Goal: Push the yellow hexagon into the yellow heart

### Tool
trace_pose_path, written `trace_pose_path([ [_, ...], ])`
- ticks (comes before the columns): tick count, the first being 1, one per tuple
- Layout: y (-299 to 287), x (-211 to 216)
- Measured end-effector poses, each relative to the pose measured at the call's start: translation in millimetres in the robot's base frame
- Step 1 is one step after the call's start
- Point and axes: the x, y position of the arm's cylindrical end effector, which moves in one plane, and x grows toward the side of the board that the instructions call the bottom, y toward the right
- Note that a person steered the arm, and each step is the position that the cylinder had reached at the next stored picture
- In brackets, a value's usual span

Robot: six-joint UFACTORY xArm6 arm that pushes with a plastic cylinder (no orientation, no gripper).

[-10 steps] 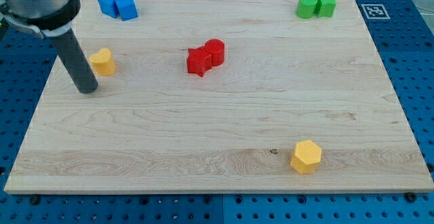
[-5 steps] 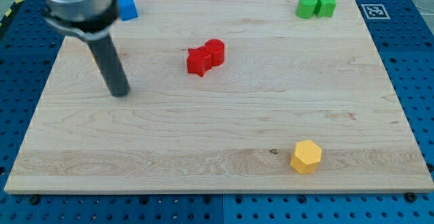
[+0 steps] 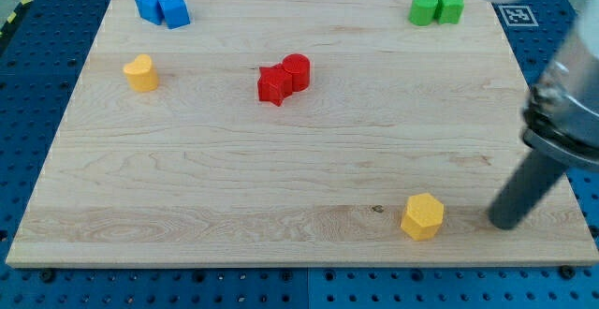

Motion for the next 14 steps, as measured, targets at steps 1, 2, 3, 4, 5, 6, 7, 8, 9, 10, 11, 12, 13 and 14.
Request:
trace_pose_path([
  [1,-30,18],
  [2,-114,-8],
  [3,-194,-64],
  [4,-201,-66],
  [5,-185,-58],
  [6,-186,-83],
  [7,-230,-96],
  [8,-295,-110],
  [9,-308,-108],
  [10,-280,-71],
  [11,-278,-42],
  [12,-310,-69],
  [13,-360,-115],
  [14,-372,-118],
])
